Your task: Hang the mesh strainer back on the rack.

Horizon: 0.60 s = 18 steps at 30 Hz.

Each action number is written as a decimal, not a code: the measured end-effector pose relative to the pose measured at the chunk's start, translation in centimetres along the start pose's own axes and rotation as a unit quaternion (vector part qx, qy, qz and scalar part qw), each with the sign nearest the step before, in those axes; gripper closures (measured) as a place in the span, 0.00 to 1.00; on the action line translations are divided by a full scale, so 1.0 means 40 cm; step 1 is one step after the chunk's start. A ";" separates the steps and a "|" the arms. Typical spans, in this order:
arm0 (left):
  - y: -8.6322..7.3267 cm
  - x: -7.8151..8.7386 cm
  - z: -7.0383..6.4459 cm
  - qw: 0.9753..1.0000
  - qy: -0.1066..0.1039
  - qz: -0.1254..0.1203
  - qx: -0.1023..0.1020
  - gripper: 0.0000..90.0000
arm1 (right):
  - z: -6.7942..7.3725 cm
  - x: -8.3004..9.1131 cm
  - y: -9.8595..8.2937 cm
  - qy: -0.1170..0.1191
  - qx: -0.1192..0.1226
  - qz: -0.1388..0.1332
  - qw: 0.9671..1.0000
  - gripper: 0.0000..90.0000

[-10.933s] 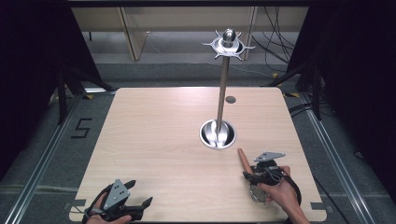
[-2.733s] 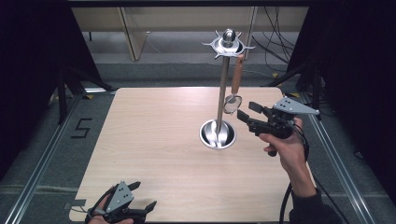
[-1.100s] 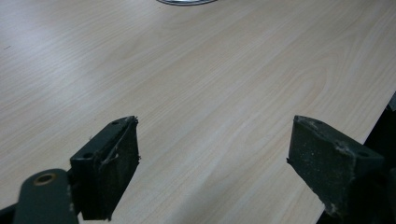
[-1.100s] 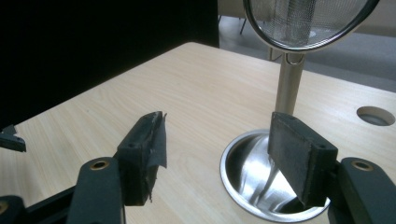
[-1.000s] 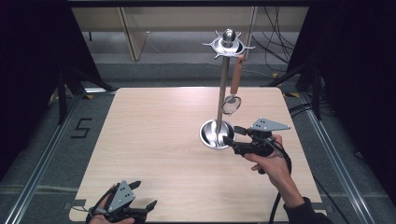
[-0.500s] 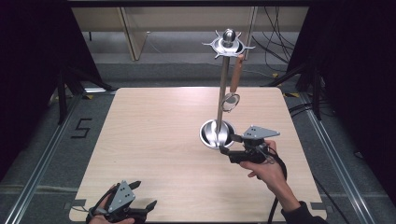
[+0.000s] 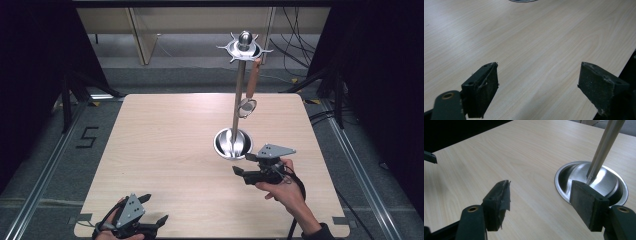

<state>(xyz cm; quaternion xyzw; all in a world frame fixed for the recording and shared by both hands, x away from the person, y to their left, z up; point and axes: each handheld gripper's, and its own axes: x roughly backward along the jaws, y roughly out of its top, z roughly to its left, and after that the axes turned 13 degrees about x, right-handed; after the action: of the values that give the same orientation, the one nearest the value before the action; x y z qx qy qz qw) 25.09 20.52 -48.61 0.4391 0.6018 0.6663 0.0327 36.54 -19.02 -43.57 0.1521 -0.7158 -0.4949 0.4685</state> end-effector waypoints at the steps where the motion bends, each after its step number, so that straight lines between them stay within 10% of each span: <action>1: 0.001 0.001 0.002 1.000 0.002 0.002 -0.006 0.17 | 0.004 0.000 -0.003 0.005 -0.006 -0.001 1.000 0.37; 18: 0.001 -0.002 0.001 1.000 -0.005 -0.006 -0.005 0.17 | 0.028 -0.003 -0.062 0.006 0.002 0.023 1.000 0.36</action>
<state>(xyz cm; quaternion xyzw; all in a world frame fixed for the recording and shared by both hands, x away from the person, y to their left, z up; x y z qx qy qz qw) 25.19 20.47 -48.63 0.4387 0.6007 0.6670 0.0422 35.09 -19.44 -45.82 0.1395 -0.7170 -0.4820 0.4839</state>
